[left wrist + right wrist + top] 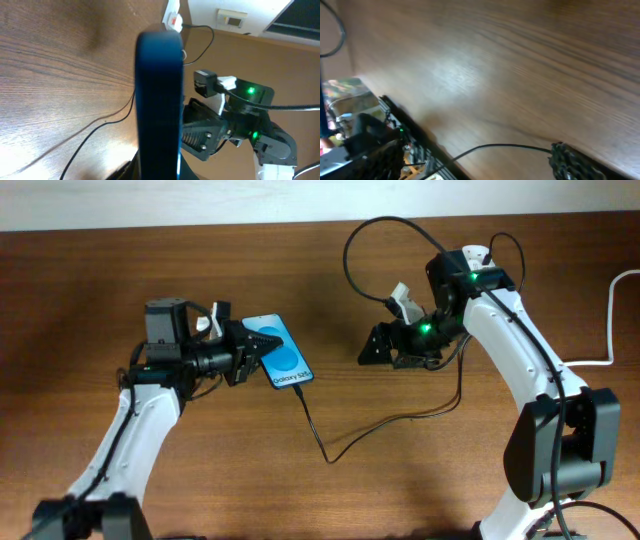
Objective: Plug charger to phone and switch on socket
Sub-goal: 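Open the right gripper and withdraw it from the phone, then lower the phone flat onto the table and open the left gripper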
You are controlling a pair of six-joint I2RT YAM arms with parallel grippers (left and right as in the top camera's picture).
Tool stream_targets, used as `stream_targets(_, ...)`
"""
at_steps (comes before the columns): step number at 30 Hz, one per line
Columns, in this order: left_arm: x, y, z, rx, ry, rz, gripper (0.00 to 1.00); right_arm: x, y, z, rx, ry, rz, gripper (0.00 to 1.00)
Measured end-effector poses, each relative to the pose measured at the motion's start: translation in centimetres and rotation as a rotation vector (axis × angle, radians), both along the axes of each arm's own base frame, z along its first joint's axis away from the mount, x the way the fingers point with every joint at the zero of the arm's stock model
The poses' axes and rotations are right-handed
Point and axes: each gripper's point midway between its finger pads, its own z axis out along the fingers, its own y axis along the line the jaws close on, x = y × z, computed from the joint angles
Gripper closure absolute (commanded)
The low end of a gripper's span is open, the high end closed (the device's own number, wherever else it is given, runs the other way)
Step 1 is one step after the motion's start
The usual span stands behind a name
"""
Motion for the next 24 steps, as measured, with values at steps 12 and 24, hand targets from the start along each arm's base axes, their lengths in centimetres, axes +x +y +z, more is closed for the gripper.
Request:
stream_targets(12,-2.7,-2.8,-1.7,0.236,-0.25,-0.214,0.98,0.0,-0.3,-0.2,-0.022,-0.004,0.0,0.03)
stream_targets(24,-0.9,-1.6,-9.4,0.39,-0.2,-0.255,0.98,2.2,-1.4,-1.1,-0.107,-0.078,-0.044,0.02)
